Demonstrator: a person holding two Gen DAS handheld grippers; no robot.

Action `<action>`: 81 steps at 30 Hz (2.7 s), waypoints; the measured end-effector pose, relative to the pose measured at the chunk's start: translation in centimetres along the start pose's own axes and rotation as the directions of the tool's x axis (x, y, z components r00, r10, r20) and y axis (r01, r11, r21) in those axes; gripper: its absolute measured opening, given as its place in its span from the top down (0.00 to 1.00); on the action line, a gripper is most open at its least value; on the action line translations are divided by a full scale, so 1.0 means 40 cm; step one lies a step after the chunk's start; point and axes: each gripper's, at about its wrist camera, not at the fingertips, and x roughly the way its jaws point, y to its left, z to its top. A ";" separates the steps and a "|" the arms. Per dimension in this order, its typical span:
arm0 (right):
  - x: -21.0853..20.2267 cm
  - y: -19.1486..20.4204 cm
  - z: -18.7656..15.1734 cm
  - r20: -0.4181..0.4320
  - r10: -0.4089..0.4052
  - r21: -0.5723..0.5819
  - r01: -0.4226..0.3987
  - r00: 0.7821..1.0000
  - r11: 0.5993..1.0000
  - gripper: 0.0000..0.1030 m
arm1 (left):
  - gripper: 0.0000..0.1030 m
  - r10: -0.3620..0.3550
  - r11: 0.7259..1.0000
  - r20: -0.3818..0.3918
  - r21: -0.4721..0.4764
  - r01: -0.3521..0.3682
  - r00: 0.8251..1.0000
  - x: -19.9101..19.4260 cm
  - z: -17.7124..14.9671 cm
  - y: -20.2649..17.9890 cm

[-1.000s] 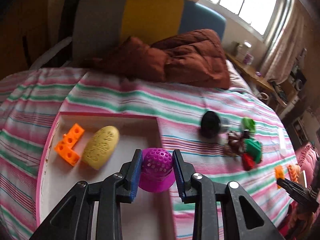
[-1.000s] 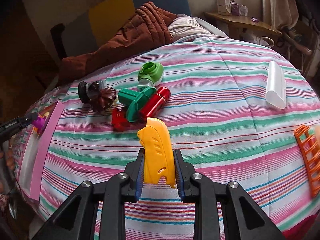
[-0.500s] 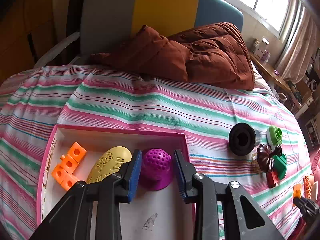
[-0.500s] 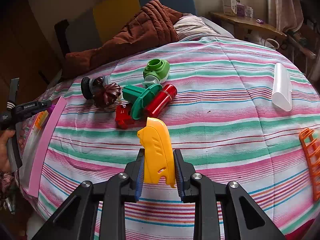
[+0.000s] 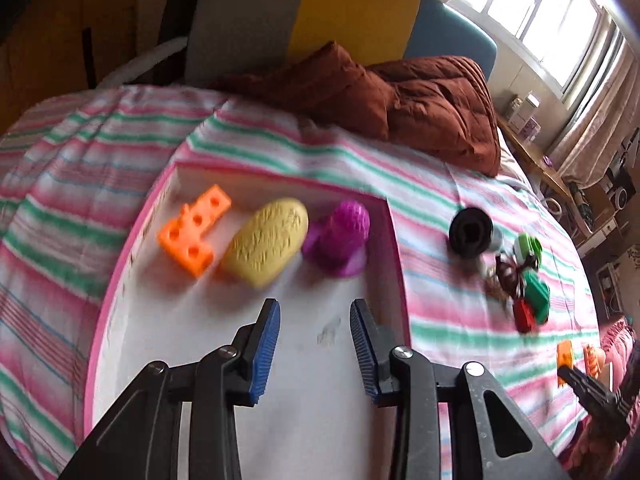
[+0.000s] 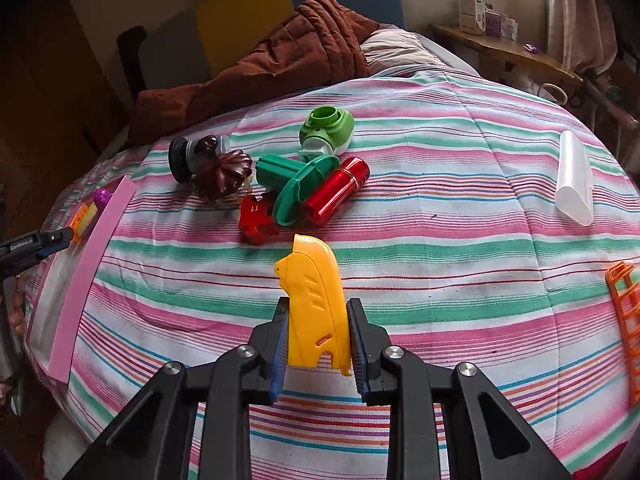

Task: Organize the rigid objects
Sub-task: 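Place the magenta cup in the tray beside the yellow oval, open left tool, then lower the yellow-orange curved piece into the tray and open the right tool, then move the right tool to the green cup-shaped holder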

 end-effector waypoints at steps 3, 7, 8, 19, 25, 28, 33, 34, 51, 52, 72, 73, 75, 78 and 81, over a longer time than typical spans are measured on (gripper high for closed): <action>0.001 0.013 -0.006 0.000 0.008 -0.020 -0.008 1.000 1.000 0.74 | 0.65 -0.014 1.000 -0.007 0.005 0.014 1.000 -0.014 -0.044 0.009; -0.009 0.040 -0.007 0.005 0.033 -0.044 -0.033 0.999 0.998 0.74 | 0.65 -0.016 1.000 -0.037 0.000 0.016 0.999 -0.022 -0.086 0.024; -0.012 0.053 -0.006 0.005 0.032 -0.058 -0.031 0.999 0.998 0.74 | 0.65 -0.017 1.000 -0.037 0.003 0.017 0.999 -0.026 -0.095 0.027; -0.008 0.248 0.010 -0.048 0.149 -0.110 -0.153 0.988 0.982 0.74 | 0.65 0.006 0.999 -0.005 0.052 -0.005 1.000 -0.078 -0.149 0.067; 0.011 0.454 0.036 -0.094 0.265 -0.186 -0.279 0.960 0.942 0.74 | 0.65 0.002 0.998 0.016 0.068 -0.003 1.000 -0.113 -0.175 0.097; 0.036 0.572 0.046 -0.129 0.272 -0.262 -0.298 0.954 0.918 0.74 | 0.65 0.005 0.997 0.026 0.071 -0.007 1.000 -0.128 -0.184 0.110; 0.123 0.724 0.062 -0.226 0.290 -0.257 -0.344 0.930 0.903 0.74 | 0.65 0.022 0.998 0.051 0.056 -0.025 0.998 -0.153 -0.194 0.133; 0.146 0.746 0.069 -0.248 0.300 -0.228 -0.357 0.921 0.906 0.74 | 0.65 0.020 0.998 0.055 0.051 -0.023 0.998 -0.158 -0.195 0.139; 0.322 0.951 0.122 -0.331 0.406 -0.064 -0.449 0.852 0.891 0.60 | 0.65 0.021 0.999 0.053 -0.040 -0.019 0.998 -0.192 -0.218 0.212; 0.315 0.944 0.119 -0.330 0.411 -0.063 -0.455 0.850 0.888 0.59 | 0.65 0.019 0.999 0.058 -0.039 -0.017 0.998 -0.193 -0.218 0.210; 0.051 0.685 0.075 0.017 0.225 -0.272 -0.212 0.974 0.939 0.52 | 0.65 -0.108 0.994 0.109 0.040 0.105 0.988 -0.216 -0.236 0.128; 0.045 0.663 0.072 0.035 0.199 -0.273 -0.182 0.979 0.945 0.52 | 0.65 -0.115 0.993 0.111 0.044 0.110 0.987 -0.218 -0.236 0.121; 0.045 0.616 0.064 0.048 0.151 -0.262 -0.133 0.987 0.956 0.52 | 0.65 -0.124 0.992 0.111 0.054 0.118 0.986 -0.220 -0.236 0.104; 0.061 0.534 0.057 0.025 0.082 -0.231 -0.074 0.996 0.970 0.52 | 0.65 -0.146 0.988 0.109 0.065 0.139 0.983 -0.223 -0.232 0.073; 0.071 0.439 0.049 0.018 0.014 -0.182 -0.011 1.000 0.983 0.52 | 0.65 -0.161 0.984 0.104 0.087 0.152 0.981 -0.223 -0.226 0.036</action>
